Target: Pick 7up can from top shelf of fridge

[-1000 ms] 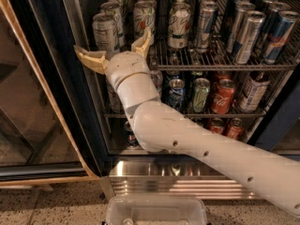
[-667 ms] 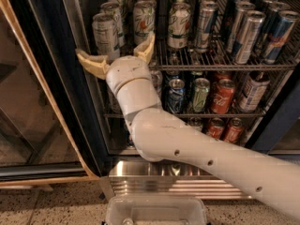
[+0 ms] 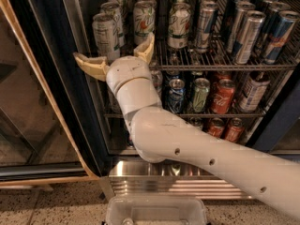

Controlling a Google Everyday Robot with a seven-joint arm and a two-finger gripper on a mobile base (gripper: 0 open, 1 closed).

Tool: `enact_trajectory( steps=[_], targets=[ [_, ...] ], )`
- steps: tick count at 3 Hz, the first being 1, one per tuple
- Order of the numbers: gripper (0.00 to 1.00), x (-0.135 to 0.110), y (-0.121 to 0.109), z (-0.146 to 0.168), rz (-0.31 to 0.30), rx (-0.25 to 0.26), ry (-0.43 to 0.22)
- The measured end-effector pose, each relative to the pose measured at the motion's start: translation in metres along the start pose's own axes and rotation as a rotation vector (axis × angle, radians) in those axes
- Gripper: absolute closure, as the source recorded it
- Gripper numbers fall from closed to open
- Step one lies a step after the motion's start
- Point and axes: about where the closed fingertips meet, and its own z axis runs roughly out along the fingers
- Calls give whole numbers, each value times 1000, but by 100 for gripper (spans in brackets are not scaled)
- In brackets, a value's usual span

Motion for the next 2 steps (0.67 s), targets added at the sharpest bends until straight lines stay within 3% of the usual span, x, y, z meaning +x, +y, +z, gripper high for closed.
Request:
enact_trajectory(
  steps=[1,2],
  targets=[
    [0,1,-8,5,-24,18,12],
    [18,3,-17,11,-30,41,8]
  ],
)
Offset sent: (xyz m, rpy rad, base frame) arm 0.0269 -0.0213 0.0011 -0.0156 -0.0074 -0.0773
